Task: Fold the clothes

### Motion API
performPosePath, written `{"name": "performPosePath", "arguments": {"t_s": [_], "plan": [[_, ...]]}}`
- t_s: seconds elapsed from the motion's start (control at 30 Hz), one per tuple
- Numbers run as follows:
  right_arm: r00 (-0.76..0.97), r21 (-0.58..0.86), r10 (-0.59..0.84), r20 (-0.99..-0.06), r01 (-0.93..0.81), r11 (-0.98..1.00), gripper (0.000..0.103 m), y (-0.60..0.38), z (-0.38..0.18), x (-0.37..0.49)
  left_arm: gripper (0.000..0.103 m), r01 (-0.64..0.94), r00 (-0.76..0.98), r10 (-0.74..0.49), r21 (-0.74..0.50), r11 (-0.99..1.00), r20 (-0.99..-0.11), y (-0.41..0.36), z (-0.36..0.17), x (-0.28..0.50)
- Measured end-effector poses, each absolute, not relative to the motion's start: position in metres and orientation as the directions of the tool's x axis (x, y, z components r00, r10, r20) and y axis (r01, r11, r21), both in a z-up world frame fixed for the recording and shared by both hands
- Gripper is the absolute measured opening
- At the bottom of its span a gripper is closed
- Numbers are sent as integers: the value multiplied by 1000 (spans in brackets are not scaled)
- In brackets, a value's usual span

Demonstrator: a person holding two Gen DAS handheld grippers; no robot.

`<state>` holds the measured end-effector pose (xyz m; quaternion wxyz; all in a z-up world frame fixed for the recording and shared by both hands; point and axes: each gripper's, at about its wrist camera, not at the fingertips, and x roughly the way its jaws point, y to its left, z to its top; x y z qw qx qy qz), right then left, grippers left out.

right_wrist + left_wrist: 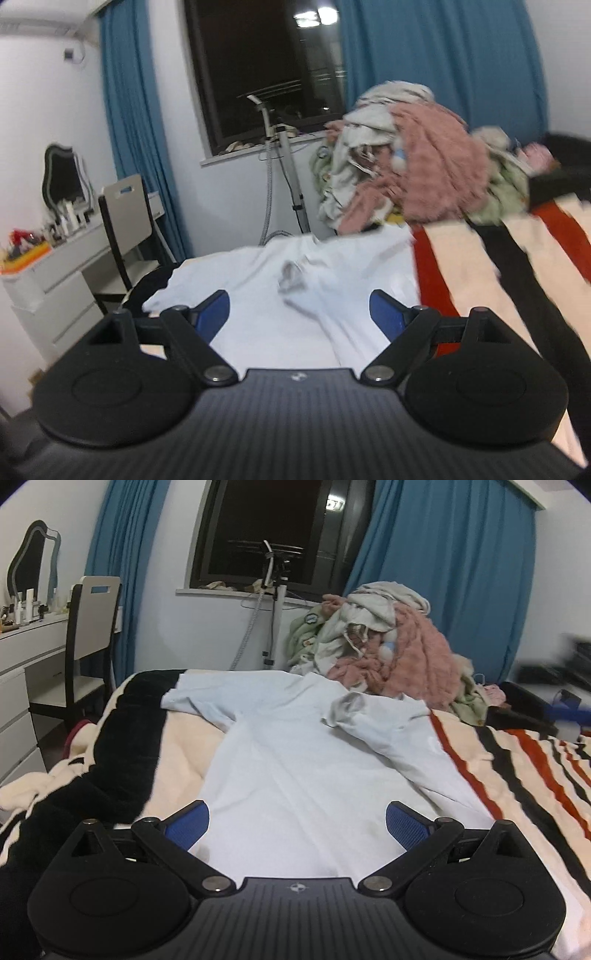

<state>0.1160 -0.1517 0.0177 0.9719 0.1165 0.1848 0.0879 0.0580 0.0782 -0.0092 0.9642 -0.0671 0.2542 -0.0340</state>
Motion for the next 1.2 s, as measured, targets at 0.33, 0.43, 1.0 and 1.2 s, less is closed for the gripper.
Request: {"name": "performPosePath", "arguments": {"t_s": [0.33, 0.43, 1.0, 1.2], "plan": [[939, 388, 92, -331, 47, 920, 84, -232, -24, 0, 102, 101, 847, -118, -60, 993, -518, 14, -21, 20], [935, 414, 92, -341, 62, 908, 84, -238, -28, 4, 102, 125, 839, -118, -23, 992, -532, -2, -27, 13], [941, 438, -75, -331, 224, 871, 84, -268, -40, -10, 97, 305, 783, -235, 26, 952, -576, -87, -40, -9], [954, 436, -85, -286, 209, 875, 84, -282, -29, -14, 95, 354, 746, -295, -20, 935, -597, -114, -40, -8]]}}
